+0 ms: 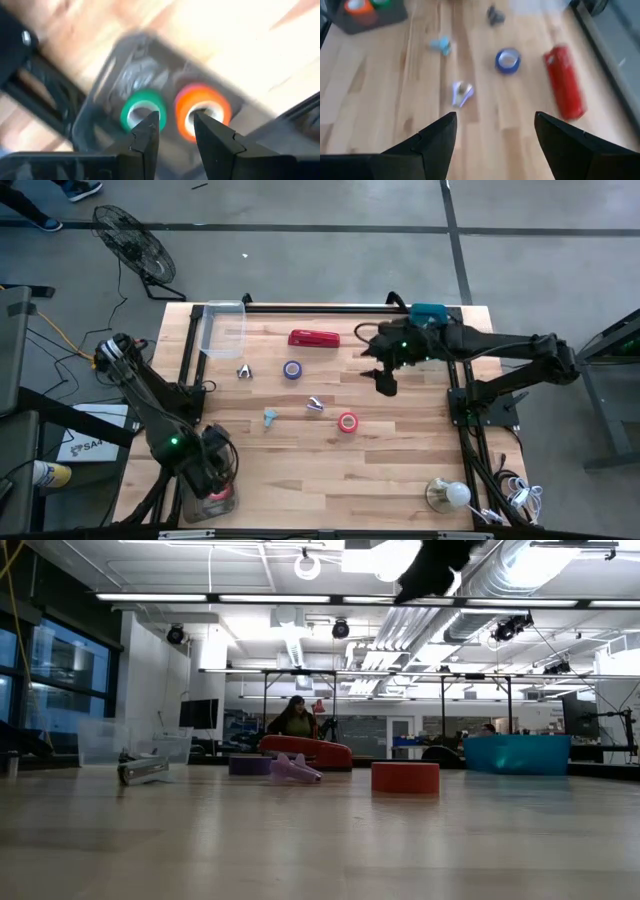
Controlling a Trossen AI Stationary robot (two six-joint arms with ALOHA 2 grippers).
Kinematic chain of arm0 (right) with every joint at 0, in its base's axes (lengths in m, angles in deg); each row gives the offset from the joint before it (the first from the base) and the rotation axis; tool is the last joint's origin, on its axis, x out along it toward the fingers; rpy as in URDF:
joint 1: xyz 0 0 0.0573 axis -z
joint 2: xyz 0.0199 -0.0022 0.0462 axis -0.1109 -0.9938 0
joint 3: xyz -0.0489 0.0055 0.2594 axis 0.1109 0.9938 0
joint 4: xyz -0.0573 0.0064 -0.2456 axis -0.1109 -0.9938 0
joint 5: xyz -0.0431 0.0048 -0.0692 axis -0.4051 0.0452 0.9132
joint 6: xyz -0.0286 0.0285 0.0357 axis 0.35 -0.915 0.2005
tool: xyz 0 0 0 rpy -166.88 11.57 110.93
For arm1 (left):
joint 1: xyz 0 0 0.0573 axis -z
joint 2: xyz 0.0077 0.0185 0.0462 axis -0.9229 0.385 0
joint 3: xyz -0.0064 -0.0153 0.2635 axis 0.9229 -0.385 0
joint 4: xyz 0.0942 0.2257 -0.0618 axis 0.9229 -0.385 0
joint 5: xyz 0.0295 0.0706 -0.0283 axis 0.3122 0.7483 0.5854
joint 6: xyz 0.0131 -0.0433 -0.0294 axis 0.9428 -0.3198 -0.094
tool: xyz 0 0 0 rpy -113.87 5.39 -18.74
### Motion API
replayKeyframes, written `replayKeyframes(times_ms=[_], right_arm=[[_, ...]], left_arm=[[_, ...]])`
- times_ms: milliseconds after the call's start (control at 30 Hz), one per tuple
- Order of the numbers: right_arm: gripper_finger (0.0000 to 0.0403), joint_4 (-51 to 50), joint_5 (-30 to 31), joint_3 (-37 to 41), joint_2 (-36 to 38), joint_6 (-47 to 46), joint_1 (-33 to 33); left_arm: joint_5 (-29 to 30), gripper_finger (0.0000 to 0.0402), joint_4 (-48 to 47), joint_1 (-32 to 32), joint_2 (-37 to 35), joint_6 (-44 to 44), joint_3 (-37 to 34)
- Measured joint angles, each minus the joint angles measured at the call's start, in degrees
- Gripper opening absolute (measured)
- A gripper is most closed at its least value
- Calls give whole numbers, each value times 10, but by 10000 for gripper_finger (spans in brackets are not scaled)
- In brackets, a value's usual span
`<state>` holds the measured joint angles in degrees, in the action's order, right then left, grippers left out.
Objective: Pick and place Stapler, Stapler remover, tape
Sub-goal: Put the red tape into the black bin
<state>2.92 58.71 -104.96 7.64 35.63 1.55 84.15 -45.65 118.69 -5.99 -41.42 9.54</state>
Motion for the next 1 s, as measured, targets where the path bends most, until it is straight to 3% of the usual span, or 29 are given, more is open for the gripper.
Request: replayKeyframes(times_ms=[200,367,667,1000], right_arm=[[259,39,-2,82,0,-106,-14],[259,100,-5,147,0,-173,-28],[259,109,-17,145,-75,-248,-29],[259,-4,-27,63,-210,-298,-32]], left_arm=[[143,120,-3,-13,-27,-7,3],[209,120,-1,-49,-37,76,3],[223,120,27,-152,-37,271,3],[230,120,50,-248,-37,413,3]])
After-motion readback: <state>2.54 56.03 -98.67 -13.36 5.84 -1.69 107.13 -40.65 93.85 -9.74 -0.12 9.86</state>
